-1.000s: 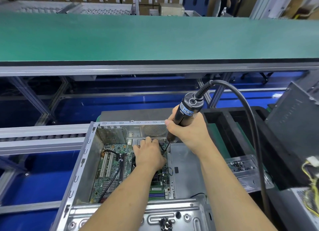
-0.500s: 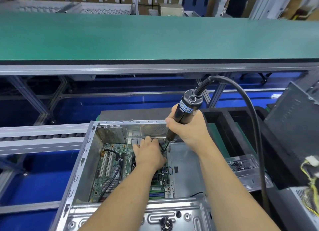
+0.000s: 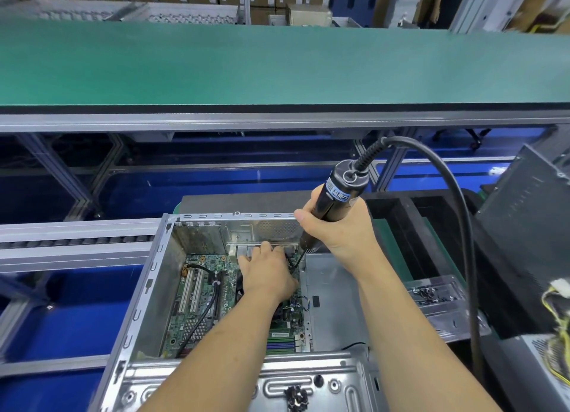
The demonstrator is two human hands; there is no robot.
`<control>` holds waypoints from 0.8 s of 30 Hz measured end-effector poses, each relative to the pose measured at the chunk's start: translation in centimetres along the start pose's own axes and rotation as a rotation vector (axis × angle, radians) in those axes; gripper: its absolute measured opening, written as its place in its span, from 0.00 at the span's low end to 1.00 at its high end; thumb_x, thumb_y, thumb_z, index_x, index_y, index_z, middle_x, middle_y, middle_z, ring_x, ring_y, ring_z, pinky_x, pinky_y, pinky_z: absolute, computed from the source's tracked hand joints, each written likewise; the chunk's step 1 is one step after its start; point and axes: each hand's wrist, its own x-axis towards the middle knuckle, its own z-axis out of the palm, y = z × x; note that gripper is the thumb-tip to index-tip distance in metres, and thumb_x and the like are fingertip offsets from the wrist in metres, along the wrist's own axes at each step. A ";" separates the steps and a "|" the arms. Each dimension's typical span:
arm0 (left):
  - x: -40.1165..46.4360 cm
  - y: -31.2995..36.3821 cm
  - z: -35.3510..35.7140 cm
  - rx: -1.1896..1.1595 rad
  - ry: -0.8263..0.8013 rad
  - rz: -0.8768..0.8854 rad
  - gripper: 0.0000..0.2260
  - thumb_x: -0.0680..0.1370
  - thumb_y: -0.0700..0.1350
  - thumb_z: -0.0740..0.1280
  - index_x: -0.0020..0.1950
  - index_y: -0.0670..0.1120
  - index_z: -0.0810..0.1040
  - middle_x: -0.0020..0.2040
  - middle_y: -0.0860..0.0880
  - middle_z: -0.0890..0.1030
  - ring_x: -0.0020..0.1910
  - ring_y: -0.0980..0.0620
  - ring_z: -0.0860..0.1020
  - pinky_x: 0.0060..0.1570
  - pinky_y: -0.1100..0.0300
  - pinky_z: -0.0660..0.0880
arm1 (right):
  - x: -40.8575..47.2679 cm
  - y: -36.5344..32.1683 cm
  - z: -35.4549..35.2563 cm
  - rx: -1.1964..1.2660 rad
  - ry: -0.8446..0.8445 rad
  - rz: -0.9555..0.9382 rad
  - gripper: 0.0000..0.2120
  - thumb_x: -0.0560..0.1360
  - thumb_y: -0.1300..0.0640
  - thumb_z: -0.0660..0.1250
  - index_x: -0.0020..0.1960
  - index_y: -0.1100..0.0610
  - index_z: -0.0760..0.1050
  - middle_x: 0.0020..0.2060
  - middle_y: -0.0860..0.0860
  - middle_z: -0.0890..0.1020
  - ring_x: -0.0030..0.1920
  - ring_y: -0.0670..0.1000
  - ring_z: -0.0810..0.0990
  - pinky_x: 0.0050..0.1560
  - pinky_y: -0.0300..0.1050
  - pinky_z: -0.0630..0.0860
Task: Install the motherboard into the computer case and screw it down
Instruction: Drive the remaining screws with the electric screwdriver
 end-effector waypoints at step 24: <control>-0.1 0.0 0.0 -0.007 0.012 -0.004 0.15 0.69 0.55 0.70 0.55 0.55 0.75 0.50 0.52 0.66 0.57 0.48 0.70 0.59 0.48 0.61 | 0.0 0.5 -0.1 0.081 0.101 0.040 0.27 0.65 0.43 0.76 0.40 0.68 0.75 0.35 0.64 0.79 0.37 0.55 0.77 0.43 0.55 0.78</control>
